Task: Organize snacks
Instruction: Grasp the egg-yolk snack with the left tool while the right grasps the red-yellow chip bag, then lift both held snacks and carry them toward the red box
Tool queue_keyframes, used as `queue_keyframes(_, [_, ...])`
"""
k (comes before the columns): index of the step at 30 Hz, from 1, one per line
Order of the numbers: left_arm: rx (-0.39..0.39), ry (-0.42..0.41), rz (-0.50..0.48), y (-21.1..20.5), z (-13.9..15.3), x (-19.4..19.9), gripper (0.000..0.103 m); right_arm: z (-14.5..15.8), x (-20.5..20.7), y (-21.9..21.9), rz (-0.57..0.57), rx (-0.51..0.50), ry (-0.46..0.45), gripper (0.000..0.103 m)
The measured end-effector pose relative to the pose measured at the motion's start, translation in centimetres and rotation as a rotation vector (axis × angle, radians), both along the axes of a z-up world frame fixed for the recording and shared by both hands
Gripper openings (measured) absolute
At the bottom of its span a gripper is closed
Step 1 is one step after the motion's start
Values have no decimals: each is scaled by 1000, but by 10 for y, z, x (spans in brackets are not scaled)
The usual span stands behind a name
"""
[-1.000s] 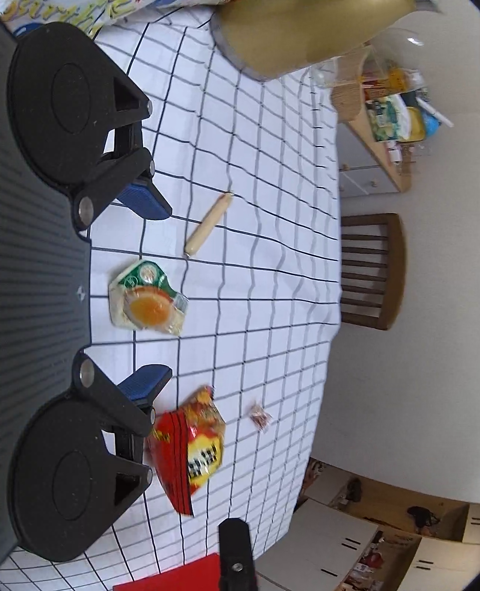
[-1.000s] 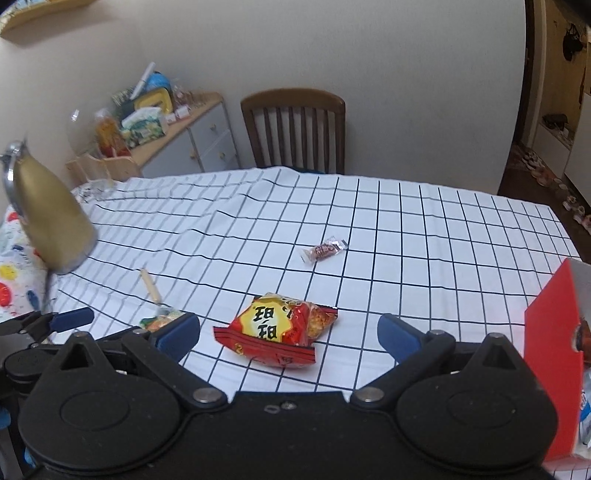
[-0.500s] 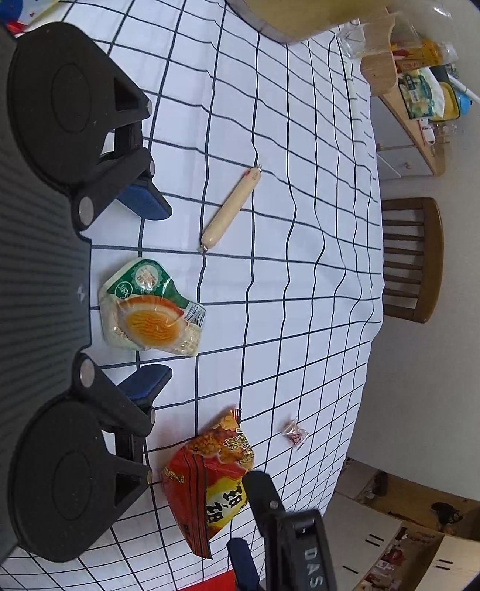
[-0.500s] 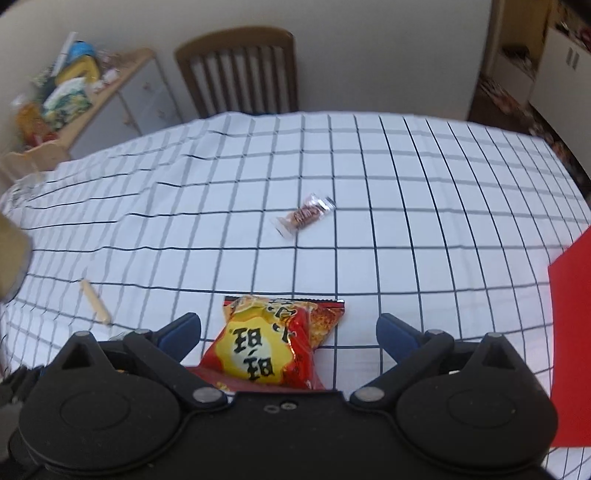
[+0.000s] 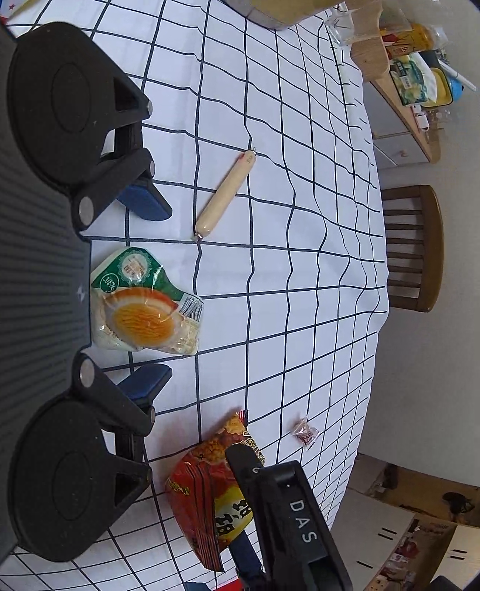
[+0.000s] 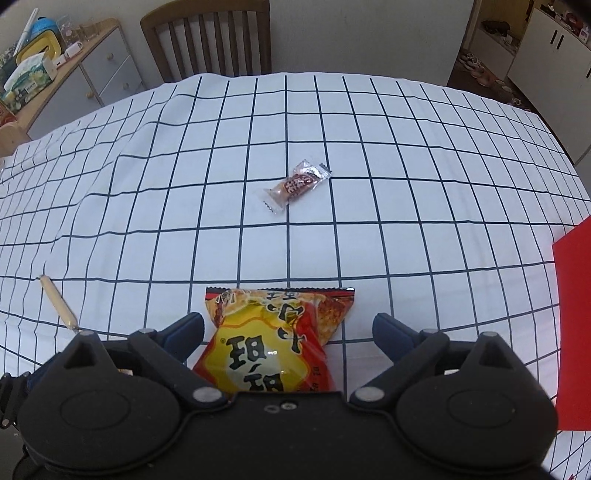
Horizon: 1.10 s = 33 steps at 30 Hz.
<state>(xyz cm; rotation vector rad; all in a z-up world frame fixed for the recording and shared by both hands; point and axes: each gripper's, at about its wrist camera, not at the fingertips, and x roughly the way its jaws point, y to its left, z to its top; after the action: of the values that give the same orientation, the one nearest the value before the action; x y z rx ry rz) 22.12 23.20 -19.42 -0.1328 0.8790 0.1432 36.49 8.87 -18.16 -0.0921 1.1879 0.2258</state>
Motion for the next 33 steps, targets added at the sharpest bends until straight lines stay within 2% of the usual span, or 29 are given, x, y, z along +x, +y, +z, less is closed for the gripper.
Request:
queue_keyframes(1, [1, -2, 3, 0, 0, 0, 84, -1, 0, 1, 3, 1, 3, 95])
queue_keyframes(5, [23, -7, 4, -3, 2, -3, 68, -4, 0, 5, 21, -6, 14, 88])
queue_keyframes(9, [-12, -9, 14, -2, 5, -5, 54, -4, -2, 6, 33, -1, 26, 81])
queue_keyframes(15, [-11, 2, 35, -3, 6, -8, 49, -4, -6, 5, 58, 6, 36, 71])
queue_keyframes(20, [-19, 17, 60, -3, 8, -10, 43, -1, -14, 0, 85, 3, 25, 67])
queue_keyframes(21, [-19, 21, 63, -3, 8, -11, 42, 0, -16, -1, 92, 2, 19, 62])
queue_keyframes(25, [-48, 38, 78, -4, 10, -17, 40, 6, -23, -7, 118, 21, 7, 56])
queue_keyframes(33, [-67, 61, 90, -14, 18, -35, 39, 20, -45, -25, 139, 53, -18, 55])
